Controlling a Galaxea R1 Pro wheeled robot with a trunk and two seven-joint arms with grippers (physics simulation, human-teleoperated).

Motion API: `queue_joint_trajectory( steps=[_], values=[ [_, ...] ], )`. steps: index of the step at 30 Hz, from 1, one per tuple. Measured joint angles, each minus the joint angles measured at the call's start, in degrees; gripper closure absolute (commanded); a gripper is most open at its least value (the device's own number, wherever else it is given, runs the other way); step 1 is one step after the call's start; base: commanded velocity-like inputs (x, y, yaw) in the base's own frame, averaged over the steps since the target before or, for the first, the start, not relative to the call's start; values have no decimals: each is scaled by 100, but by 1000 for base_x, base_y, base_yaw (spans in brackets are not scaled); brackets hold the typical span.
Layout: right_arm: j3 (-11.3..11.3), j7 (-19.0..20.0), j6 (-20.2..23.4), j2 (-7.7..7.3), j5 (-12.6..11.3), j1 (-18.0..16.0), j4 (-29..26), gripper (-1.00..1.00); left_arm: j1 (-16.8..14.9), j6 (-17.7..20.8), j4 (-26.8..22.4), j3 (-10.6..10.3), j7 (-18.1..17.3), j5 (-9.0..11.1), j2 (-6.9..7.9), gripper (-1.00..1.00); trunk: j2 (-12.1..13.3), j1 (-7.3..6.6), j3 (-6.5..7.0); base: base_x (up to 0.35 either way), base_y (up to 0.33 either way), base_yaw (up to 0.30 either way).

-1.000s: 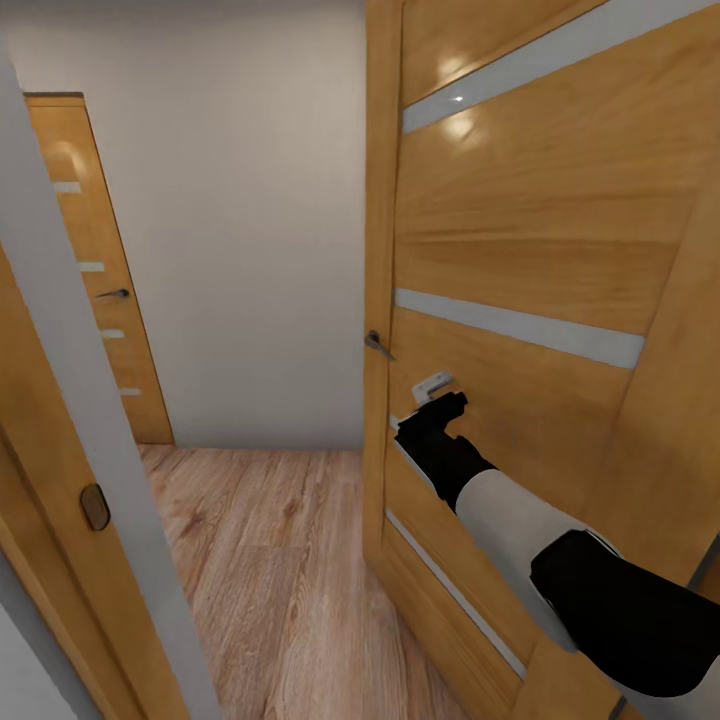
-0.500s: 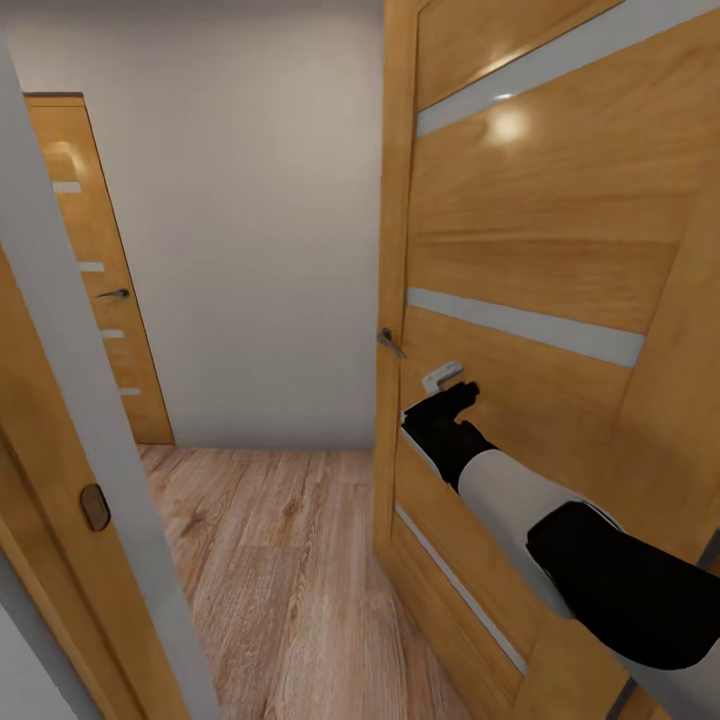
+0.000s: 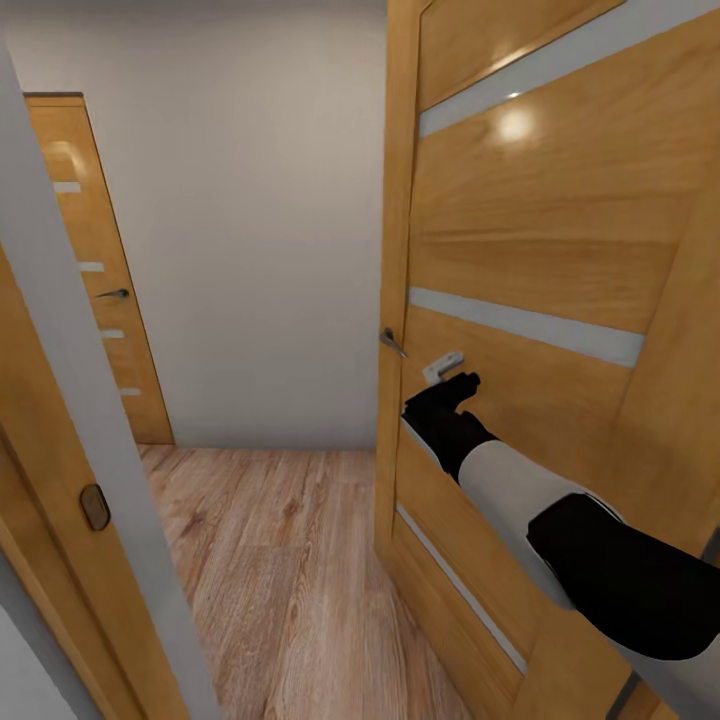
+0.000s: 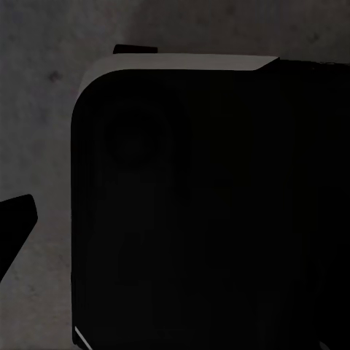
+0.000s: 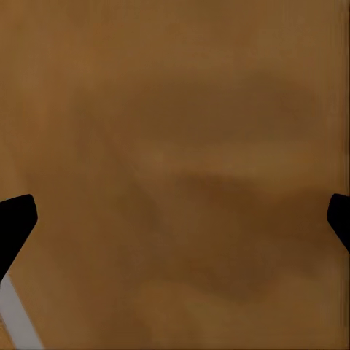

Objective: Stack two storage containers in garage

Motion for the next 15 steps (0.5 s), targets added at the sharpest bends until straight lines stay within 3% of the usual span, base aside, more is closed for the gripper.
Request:
queue_joint_trajectory(
  steps=[15],
  values=[
    [-20, 62, 26, 0, -9, 16, -715, -100, 0, 6, 0, 1, 0, 0, 0, -100, 0, 0, 0, 0, 0, 0]
  ],
)
